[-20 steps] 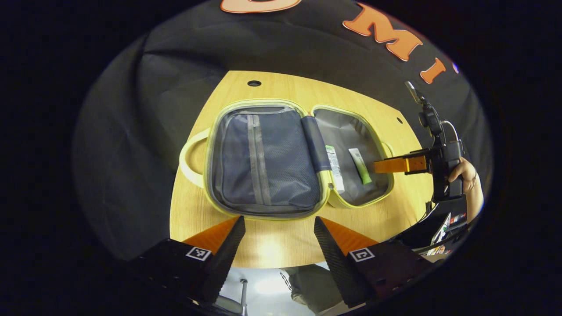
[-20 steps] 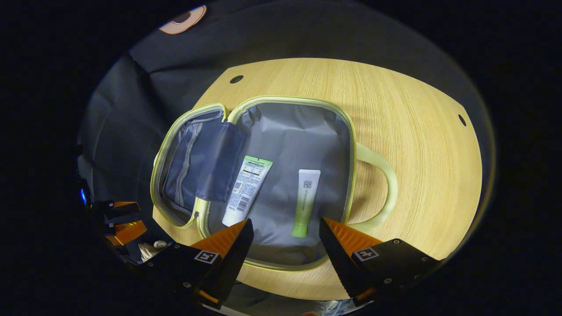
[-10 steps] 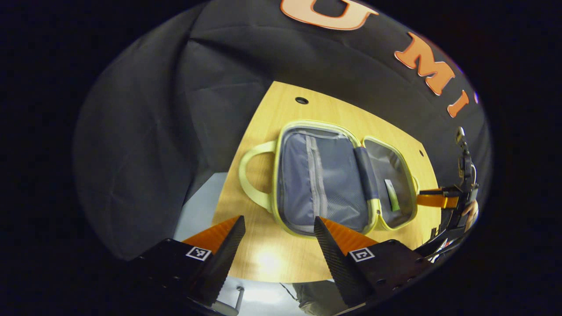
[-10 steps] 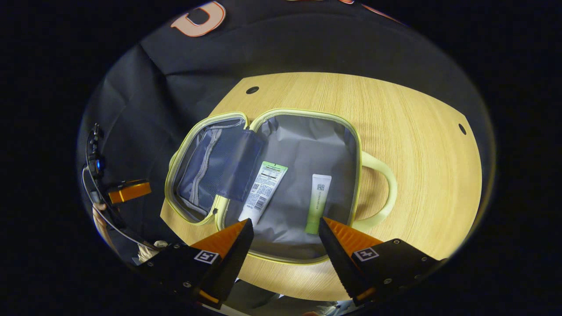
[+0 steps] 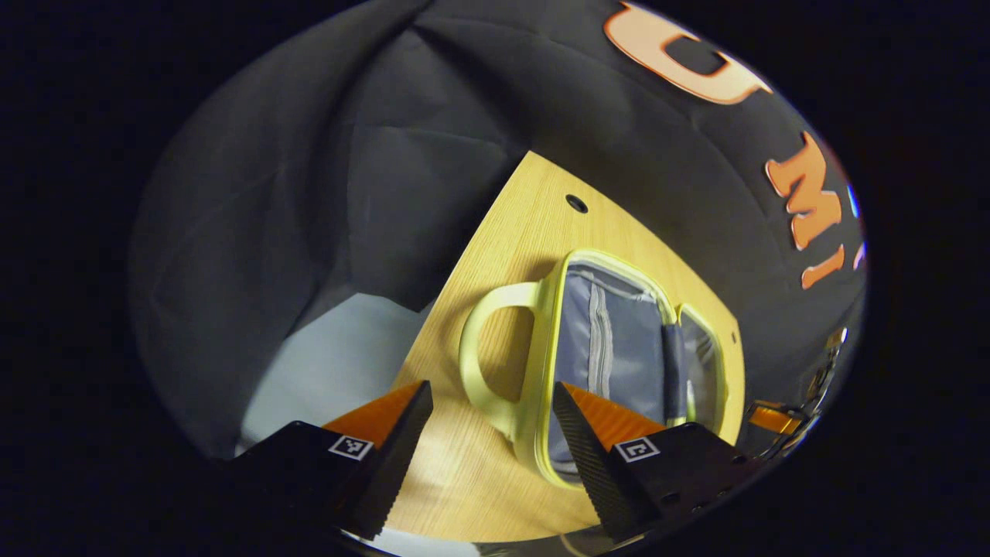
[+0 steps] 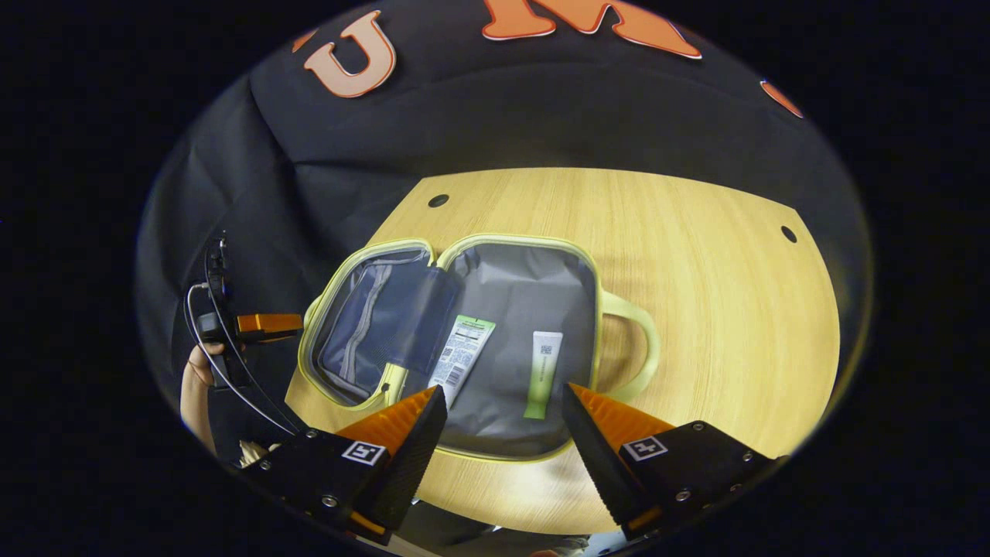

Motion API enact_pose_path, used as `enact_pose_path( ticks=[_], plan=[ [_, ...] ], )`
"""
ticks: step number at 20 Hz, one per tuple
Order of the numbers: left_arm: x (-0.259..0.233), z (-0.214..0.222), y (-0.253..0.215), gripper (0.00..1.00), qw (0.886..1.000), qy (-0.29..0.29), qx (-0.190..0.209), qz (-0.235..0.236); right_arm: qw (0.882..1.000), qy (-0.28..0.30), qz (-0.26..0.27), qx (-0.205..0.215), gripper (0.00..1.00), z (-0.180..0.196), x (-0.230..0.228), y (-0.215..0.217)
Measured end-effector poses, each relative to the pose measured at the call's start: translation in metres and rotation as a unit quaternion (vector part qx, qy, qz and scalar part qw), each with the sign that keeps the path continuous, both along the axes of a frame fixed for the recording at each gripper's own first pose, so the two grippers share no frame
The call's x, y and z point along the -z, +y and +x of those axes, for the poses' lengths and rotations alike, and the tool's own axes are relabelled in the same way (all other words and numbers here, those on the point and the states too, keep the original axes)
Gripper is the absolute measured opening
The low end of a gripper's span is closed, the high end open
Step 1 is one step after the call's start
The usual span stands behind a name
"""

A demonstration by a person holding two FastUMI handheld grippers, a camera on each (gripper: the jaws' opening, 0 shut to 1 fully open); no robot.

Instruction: First open the suitcase, pack the skin care products into it, and then close the suitcase.

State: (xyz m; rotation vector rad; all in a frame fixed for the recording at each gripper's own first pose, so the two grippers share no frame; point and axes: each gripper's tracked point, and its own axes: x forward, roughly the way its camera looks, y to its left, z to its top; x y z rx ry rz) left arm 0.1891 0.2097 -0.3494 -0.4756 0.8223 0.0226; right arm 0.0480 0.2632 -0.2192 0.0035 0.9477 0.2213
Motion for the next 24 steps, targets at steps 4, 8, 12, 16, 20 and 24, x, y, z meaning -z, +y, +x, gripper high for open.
enact_pose_path(
  ticks=[4, 8, 12, 16, 20, 24],
  plan=[
    [0.011, 0.028, 0.008, 0.74, 0.996, -0.004, -0.046, -0.077, 0.999, -0.008, 0.008, 0.037, 0.96, -0.011, 0.001, -0.014],
    [0.031, 0.031, 0.02, 0.38, 0.992, 0.034, -0.096, -0.077, 0.997, -0.015, 0.013, 0.079, 0.96, -0.021, 0.0, -0.038],
    [0.012, 0.03, 0.006, 0.14, 0.996, 0.027, -0.068, -0.044, 0.992, -0.063, 0.003, 0.113, 0.96, -0.018, -0.025, -0.066],
    [-0.036, 0.023, -0.002, 0.14, 0.998, 0.017, -0.038, 0.054, 0.986, -0.109, -0.01, 0.129, 0.96, -0.012, -0.056, -0.096],
    [-0.087, 0.009, -0.021, 0.14, 0.983, 0.009, -0.02, 0.182, 0.98, -0.144, -0.018, 0.135, 0.96, -0.008, -0.086, -0.126],
    [-0.164, 0.015, -0.101, 0.01, 0.976, -0.056, 0.013, 0.21, 0.973, -0.189, -0.03, 0.126, 0.96, -0.001, -0.115, -0.161]
  ],
)
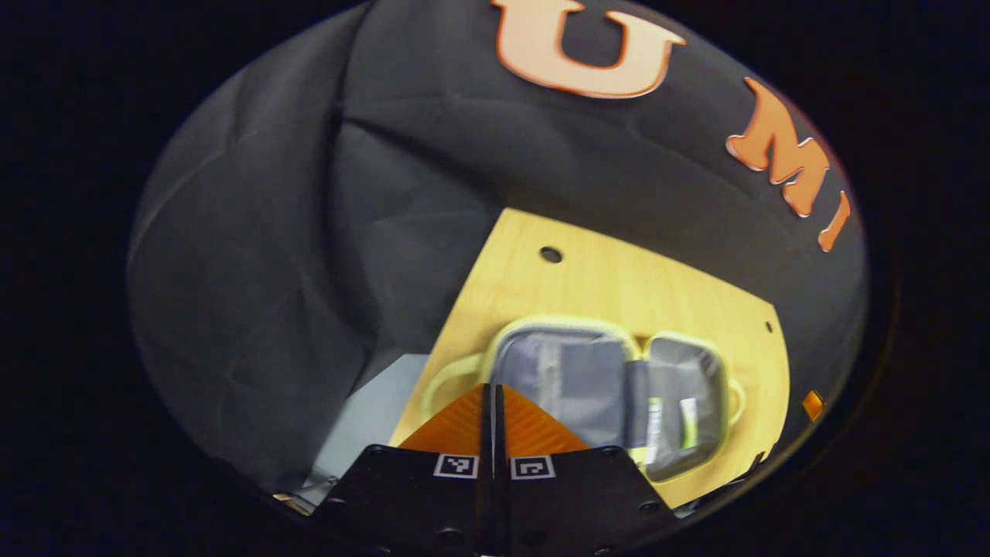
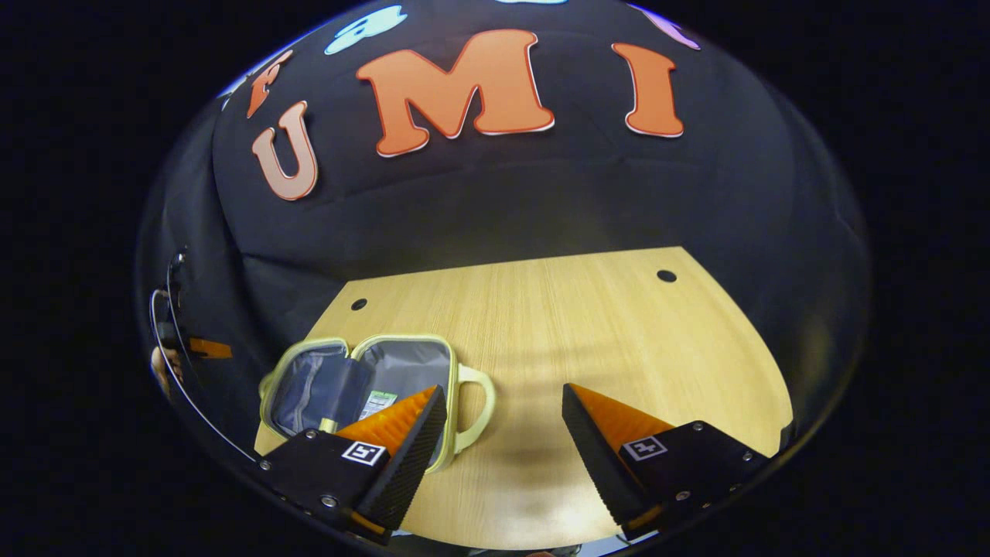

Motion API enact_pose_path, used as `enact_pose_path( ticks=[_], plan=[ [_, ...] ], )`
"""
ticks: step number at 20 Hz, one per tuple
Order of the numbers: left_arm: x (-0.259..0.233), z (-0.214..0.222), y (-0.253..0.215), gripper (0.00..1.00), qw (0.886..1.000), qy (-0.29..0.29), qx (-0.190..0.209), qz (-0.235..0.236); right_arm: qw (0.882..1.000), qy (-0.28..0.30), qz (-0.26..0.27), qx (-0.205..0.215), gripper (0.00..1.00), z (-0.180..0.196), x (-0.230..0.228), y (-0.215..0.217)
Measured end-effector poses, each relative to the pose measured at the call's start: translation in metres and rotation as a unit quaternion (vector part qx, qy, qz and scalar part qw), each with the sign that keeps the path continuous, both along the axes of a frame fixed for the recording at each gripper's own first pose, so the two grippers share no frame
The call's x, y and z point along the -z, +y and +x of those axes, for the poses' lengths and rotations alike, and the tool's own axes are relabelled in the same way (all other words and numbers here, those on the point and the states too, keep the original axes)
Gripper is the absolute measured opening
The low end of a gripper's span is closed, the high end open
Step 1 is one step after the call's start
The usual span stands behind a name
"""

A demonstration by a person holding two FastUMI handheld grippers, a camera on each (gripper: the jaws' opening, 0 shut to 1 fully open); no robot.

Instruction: First open the suitcase, pack the skin care products into it, and then close the suitcase.

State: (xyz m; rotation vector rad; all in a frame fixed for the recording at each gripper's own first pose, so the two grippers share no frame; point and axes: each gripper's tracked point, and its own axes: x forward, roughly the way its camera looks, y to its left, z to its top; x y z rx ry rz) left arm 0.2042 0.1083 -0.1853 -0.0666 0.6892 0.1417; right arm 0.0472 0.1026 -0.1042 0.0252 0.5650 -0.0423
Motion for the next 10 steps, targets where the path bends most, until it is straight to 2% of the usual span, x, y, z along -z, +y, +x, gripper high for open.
enact_pose_path(
  ticks=[2, 4, 6, 8, 10],
  plan=[
    [-0.003, -0.008, -0.024, 0.01, 1.0, -0.006, 0.024, 0.015, 1.0, -0.008, 0.002, -0.008, 0.96, -0.001, -0.007, -0.01],
    [0.013, -0.011, -0.03, 0.01, 1.0, -0.008, 0.021, 0.01, 1.0, -0.002, 0.02, -0.023, 0.96, -0.003, -0.004, -0.014],
    [0.032, -0.02, -0.021, 0.0, 0.999, -0.007, -0.016, -0.035, 0.999, 0.005, 0.017, -0.03, 0.96, -0.007, 0.002, -0.025],
    [0.056, -0.029, 0.005, 0.01, 0.994, -0.002, -0.06, -0.096, 0.999, 0.004, 0.01, -0.035, 0.96, -0.008, 0.0, -0.03],
    [0.088, -0.036, 0.036, 0.13, 0.981, 0.0, -0.103, -0.163, 0.999, 0.01, 0.009, -0.034, 0.96, -0.012, 0.001, -0.031]
  ],
)
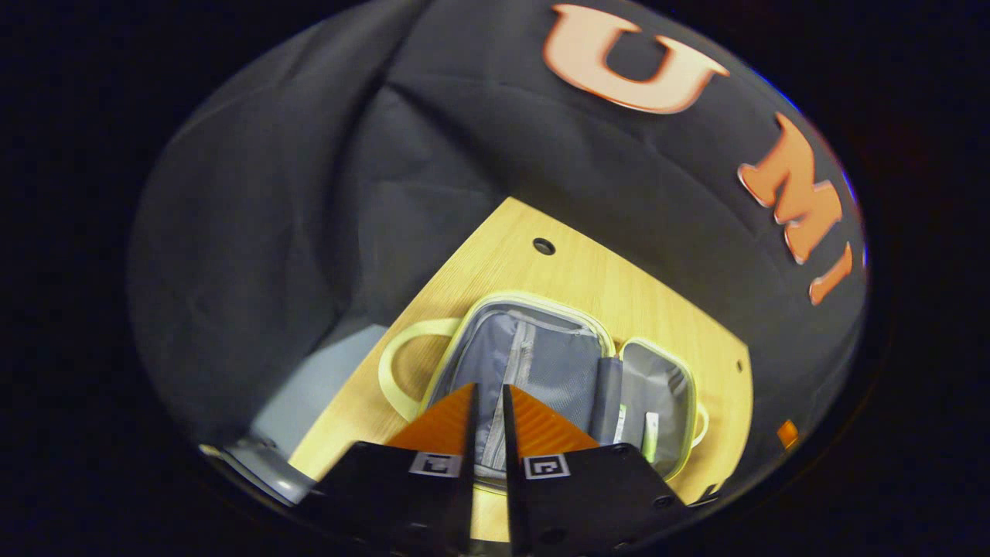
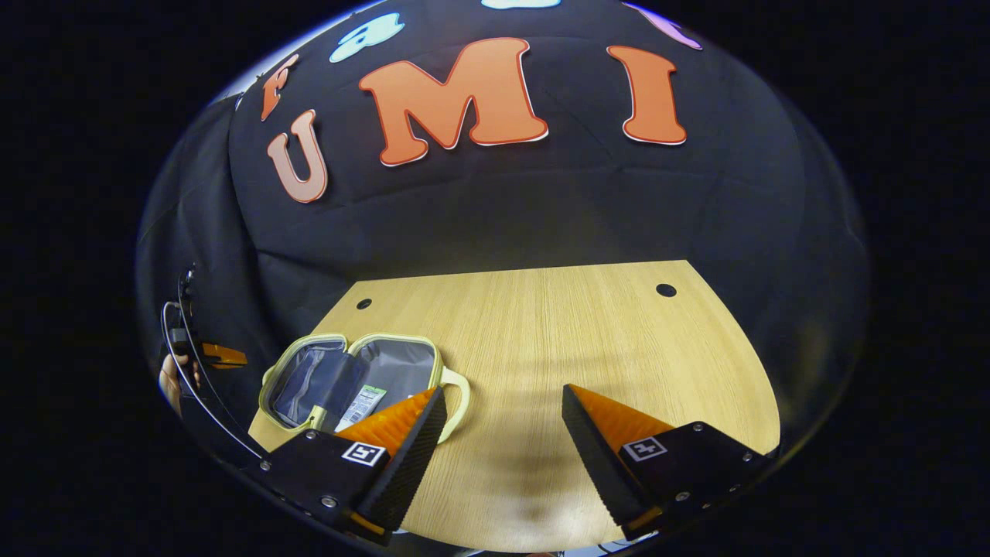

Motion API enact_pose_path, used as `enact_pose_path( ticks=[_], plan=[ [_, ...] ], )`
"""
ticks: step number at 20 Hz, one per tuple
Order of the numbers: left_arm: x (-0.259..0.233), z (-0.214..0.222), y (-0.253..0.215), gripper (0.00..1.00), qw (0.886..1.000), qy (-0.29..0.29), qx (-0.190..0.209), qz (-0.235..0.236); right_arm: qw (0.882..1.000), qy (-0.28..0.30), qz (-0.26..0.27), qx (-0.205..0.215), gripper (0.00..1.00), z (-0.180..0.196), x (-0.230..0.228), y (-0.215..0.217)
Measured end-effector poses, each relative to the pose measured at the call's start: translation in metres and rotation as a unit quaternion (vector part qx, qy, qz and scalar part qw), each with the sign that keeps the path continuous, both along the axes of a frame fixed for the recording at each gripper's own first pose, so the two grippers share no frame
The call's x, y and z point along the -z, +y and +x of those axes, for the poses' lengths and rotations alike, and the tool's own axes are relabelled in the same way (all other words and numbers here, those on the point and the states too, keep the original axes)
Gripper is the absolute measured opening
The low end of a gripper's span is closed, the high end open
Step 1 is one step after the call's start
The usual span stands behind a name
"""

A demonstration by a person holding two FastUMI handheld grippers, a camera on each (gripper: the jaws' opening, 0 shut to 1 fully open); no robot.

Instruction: First open the suitcase, pack the skin care products into it, and then close the suitcase.

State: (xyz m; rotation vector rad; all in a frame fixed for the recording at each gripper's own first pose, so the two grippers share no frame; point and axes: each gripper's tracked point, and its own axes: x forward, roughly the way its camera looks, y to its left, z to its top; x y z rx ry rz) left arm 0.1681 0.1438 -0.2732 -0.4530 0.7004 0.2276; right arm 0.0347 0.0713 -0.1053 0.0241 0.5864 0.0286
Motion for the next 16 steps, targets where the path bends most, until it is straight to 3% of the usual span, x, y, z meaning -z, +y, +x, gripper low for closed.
enact_pose_path(
  ticks=[1, 2, 5, 6, 7, 8, 10, 15, 16],
  plan=[
    [0.002, -0.009, 0.015, 0.2, 0.999, -0.007, -0.017, -0.033, 1.0, 0.003, 0.0, 0.004, 0.96, -0.001, 0.001, 0.0],
    [0.016, -0.005, 0.028, 0.14, 0.997, -0.01, -0.033, -0.064, 1.0, 0.002, -0.001, 0.007, 0.96, -0.002, 0.001, 0.001],
    [0.05, -0.011, 0.065, 0.6, 0.991, -0.007, -0.061, -0.115, 1.0, 0.008, -0.004, 0.012, 0.96, -0.008, 0.004, 0.008],
    [0.058, -0.008, 0.075, 0.65, 0.991, -0.01, -0.065, -0.116, 1.0, 0.012, -0.007, 0.014, 0.96, -0.009, 0.006, 0.013],
    [0.065, -0.004, 0.083, 0.59, 0.99, -0.011, -0.07, -0.119, 1.0, 0.016, -0.007, 0.016, 0.96, -0.011, 0.006, 0.016],
    [0.071, 0.001, 0.088, 0.59, 0.989, -0.012, -0.07, -0.128, 1.0, 0.019, -0.005, 0.018, 0.95, -0.012, 0.006, 0.02],
    [0.082, 0.012, 0.086, 0.75, 0.986, -0.007, -0.059, -0.157, 0.999, 0.022, -0.002, 0.025, 0.96, -0.013, 0.007, 0.027],
    [0.104, 0.04, 0.081, 0.75, 0.978, 0.002, -0.047, -0.202, 0.999, 0.025, 0.006, 0.048, 0.96, -0.018, 0.007, 0.035],
    [0.114, 0.044, 0.08, 0.56, 0.978, 0.015, -0.062, -0.199, 0.998, 0.026, 0.007, 0.054, 0.95, -0.02, 0.007, 0.035]
  ],
)
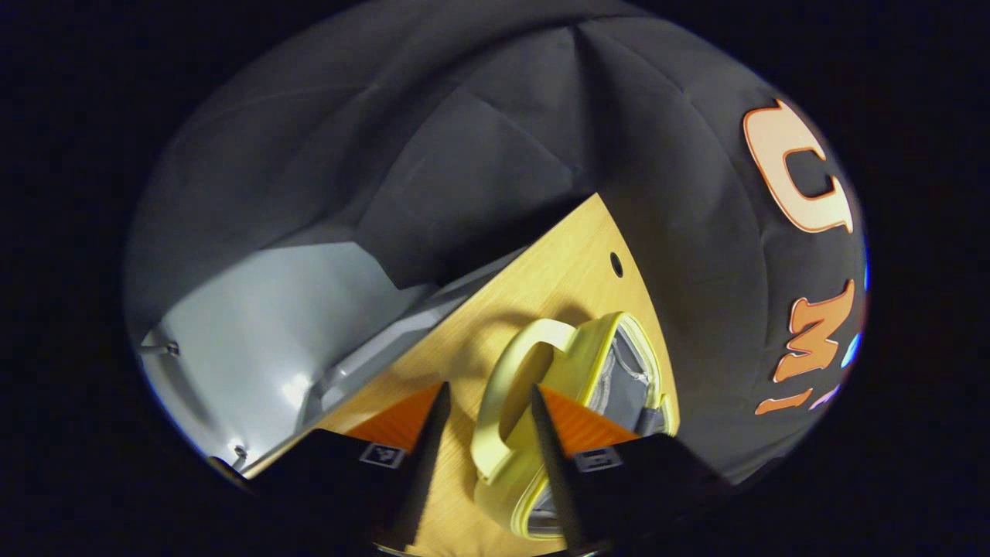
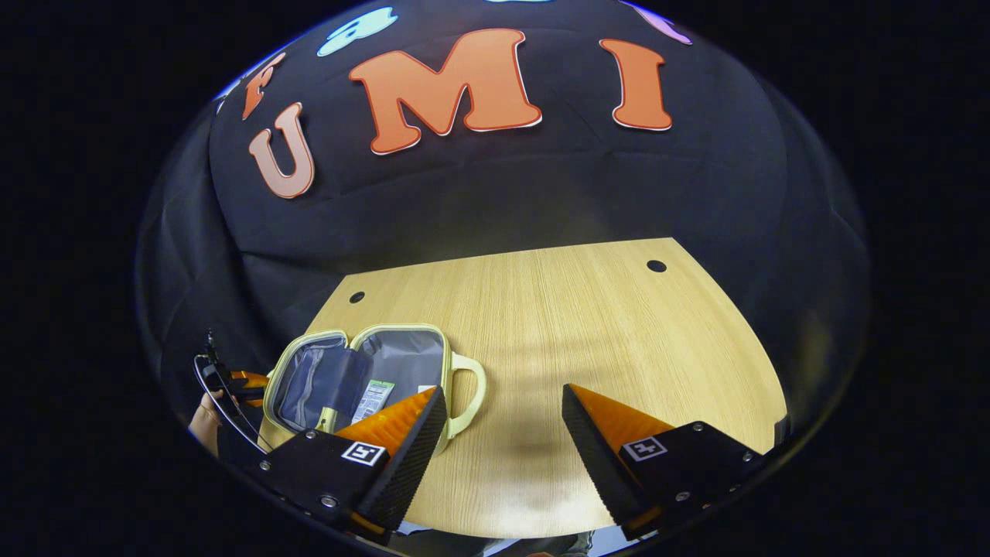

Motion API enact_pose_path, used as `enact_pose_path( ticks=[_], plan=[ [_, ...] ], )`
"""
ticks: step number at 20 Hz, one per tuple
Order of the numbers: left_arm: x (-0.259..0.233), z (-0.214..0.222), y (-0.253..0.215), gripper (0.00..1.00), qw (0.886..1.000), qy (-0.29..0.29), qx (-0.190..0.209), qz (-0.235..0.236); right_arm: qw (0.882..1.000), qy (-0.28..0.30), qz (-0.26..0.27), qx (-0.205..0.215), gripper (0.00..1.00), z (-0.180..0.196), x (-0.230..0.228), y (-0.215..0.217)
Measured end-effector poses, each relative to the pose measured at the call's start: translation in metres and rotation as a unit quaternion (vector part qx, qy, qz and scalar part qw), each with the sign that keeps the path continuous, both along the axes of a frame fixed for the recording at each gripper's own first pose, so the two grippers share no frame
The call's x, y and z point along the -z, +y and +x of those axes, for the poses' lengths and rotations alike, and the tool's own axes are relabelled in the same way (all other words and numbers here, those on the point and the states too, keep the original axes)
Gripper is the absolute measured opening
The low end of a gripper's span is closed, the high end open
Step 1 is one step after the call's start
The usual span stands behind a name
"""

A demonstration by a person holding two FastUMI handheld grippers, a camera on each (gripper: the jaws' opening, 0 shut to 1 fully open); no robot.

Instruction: First open the suitcase, pack the skin care products into it, and then close the suitcase.

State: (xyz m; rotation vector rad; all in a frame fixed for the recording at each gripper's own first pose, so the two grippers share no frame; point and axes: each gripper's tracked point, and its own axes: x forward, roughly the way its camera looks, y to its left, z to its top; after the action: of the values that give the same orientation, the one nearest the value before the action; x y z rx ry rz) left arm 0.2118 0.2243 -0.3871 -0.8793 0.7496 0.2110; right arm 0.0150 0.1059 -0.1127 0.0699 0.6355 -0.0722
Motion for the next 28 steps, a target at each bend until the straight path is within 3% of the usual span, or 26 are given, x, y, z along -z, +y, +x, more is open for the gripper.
enact_pose_path(
  ticks=[2, 3, 6, 13, 16, 21, 28],
  plan=[
    [0.01, -0.001, -0.004, 0.19, 0.999, 0.031, -0.014, 0.024, 1.0, -0.004, -0.003, 0.01, 0.95, -0.002, -0.002, -0.003],
    [0.017, 0.006, -0.008, 0.12, 0.998, 0.035, -0.005, 0.046, 1.0, -0.007, -0.009, 0.014, 0.96, -0.002, -0.004, -0.006],
    [-0.027, 0.002, -0.007, 0.12, 0.989, 0.035, 0.026, 0.139, 0.999, -0.022, -0.033, 0.026, 0.96, -0.001, -0.009, -0.019],
    [-0.15, 0.008, -0.068, 0.11, 0.947, -0.002, 0.072, 0.313, 0.998, -0.047, -0.044, 0.022, 0.95, 0.008, -0.019, -0.043],
    [-0.19, 0.005, -0.116, 0.11, 0.917, -0.005, 0.087, 0.39, 0.996, -0.067, -0.052, 0.019, 0.96, 0.013, -0.026, -0.067],
    [-0.245, -0.003, -0.201, 0.11, 0.852, -0.008, 0.119, 0.509, 0.993, -0.094, -0.071, 0.012, 0.96, 0.017, -0.029, -0.121],
    [-0.254, -0.002, -0.313, 0.1, 0.771, 0.004, 0.16, 0.617, 0.994, -0.1, -0.045, 0.011, 0.96, 0.016, -0.023, -0.169]
  ],
)
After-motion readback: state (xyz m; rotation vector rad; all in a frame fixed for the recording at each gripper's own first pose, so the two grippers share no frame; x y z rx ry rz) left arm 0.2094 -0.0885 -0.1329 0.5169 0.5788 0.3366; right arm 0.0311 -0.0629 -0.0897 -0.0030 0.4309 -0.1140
